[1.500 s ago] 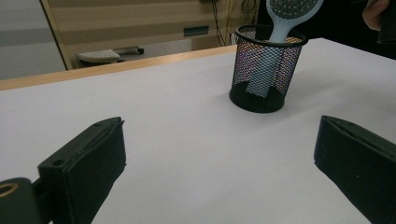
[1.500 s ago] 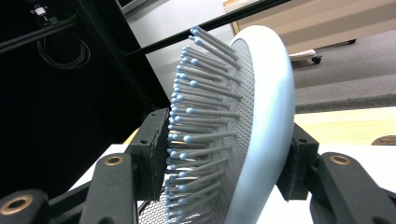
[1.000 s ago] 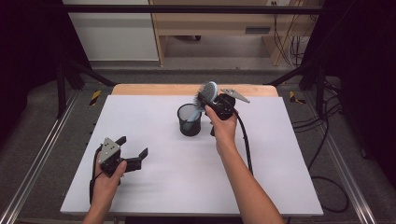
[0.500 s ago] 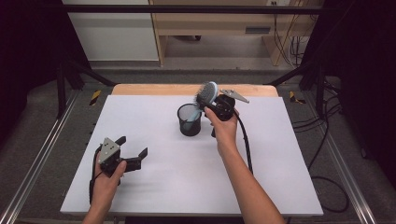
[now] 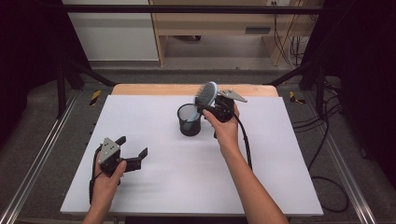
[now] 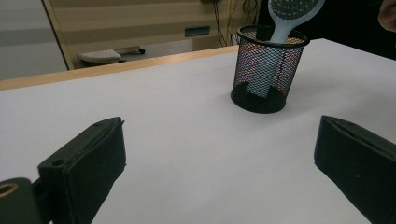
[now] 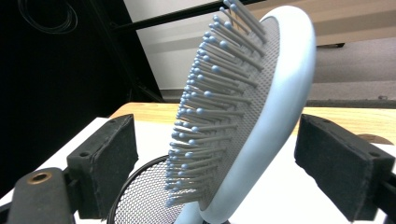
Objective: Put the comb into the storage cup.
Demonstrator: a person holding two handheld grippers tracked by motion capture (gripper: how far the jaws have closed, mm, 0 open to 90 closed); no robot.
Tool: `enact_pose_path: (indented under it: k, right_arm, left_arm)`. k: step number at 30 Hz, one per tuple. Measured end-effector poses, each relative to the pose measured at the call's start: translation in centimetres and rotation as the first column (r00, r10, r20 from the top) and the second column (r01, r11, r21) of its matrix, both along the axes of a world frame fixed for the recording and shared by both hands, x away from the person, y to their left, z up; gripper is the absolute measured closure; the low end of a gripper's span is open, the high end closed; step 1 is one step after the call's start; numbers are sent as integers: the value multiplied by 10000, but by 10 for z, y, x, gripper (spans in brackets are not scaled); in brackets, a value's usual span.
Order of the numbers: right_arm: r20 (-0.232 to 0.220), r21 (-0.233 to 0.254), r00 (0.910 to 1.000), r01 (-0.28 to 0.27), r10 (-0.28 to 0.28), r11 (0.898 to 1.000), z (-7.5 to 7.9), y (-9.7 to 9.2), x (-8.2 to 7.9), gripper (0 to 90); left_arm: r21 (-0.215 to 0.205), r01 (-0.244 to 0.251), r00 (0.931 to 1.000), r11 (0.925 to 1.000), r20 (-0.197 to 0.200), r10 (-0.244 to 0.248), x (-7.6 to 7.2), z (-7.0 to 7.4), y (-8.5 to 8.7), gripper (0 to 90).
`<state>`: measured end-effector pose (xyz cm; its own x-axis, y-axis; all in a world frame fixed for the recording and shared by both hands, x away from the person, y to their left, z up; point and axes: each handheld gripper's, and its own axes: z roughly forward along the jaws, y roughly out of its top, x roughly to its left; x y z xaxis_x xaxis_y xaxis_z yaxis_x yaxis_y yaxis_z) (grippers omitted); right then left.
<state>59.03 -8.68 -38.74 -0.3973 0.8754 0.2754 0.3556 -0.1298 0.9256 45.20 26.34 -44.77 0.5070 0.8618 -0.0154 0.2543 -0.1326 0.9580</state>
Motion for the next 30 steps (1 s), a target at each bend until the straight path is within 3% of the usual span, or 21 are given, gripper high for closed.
enact_pose_path:
  k: [23, 30]
  right_arm:
    - [528, -1153, 9982, -213, 275, 9931, 12, -2, -14, 49]
    - [548, -1099, 9979, -287, 348, 9935, 17, -6, -19, 37]
  left_arm:
    - [-28, -60, 10000, 10000, 2, 60, 0, 0, 2, 21]
    - [-24, -66, 10000, 10000, 1, 66, 0, 0, 2, 21]
